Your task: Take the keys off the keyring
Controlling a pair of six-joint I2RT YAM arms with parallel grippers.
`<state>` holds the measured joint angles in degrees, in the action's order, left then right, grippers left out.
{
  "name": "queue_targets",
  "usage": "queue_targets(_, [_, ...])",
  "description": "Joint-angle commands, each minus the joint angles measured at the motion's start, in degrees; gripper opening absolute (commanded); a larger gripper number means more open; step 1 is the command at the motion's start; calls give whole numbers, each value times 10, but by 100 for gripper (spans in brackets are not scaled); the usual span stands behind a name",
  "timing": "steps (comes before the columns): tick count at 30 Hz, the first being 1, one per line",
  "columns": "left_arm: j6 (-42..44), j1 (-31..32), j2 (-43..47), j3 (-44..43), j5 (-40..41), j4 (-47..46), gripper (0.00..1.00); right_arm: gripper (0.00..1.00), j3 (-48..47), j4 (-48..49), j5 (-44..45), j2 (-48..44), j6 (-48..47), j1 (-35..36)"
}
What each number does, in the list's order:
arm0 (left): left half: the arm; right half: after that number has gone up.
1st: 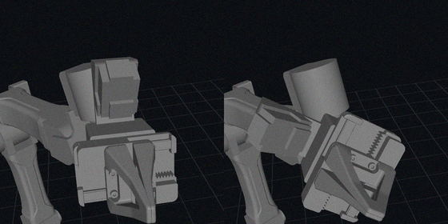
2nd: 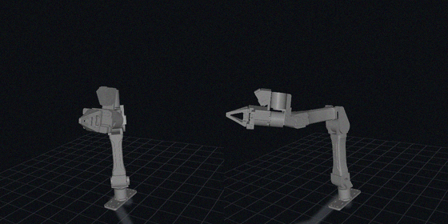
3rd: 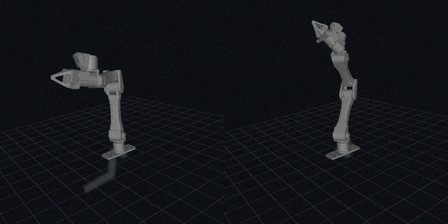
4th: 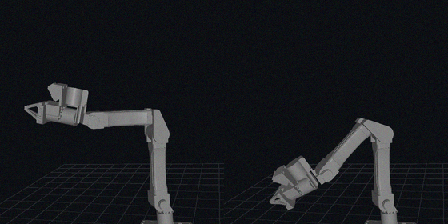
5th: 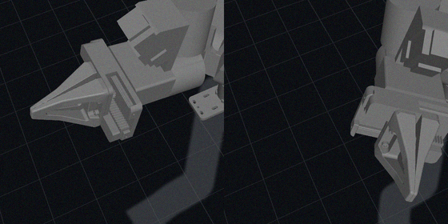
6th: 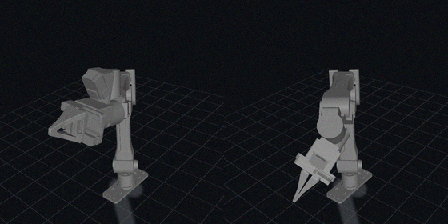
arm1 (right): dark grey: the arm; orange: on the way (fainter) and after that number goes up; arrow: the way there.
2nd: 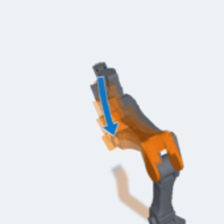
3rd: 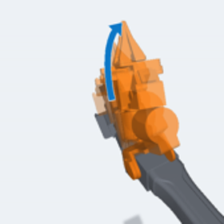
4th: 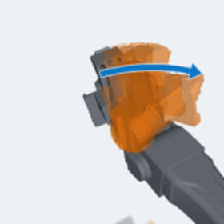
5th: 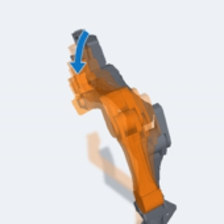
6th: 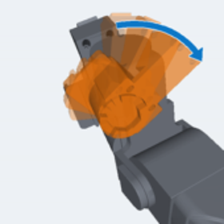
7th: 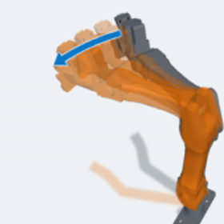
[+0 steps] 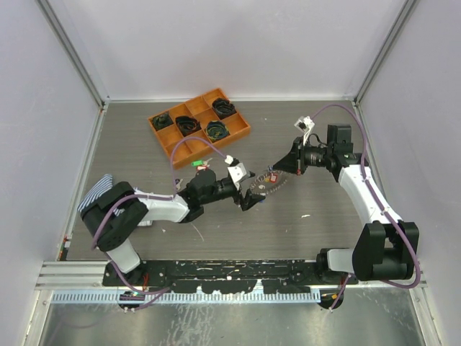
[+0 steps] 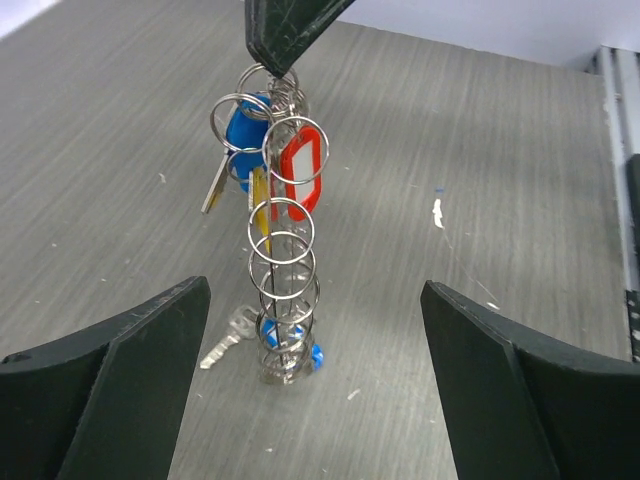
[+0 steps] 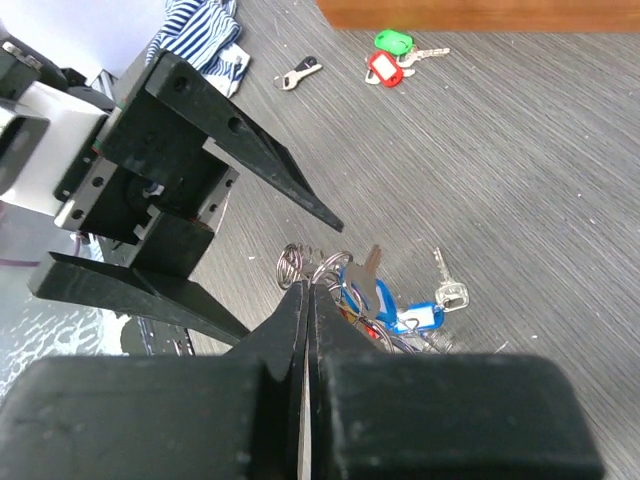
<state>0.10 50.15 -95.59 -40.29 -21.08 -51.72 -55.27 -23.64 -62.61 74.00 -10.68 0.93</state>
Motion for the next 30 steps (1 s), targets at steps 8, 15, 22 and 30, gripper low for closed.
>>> queue_targets(8, [28, 22, -75, -10, 132, -159, 77, 1, 9, 76, -47, -9, 56, 7])
queue_targets(15, [28, 22, -96, -24, 122, -160, 65, 1, 11, 79, -54, -7, 58, 7])
queue_targets(22, [25, 21, -112, -36, 91, -179, 58, 1, 12, 80, -59, -5, 60, 7])
queue_targets(30, [27, 21, -104, -31, 89, -177, 2, 1, 15, 81, -59, -5, 60, 7])
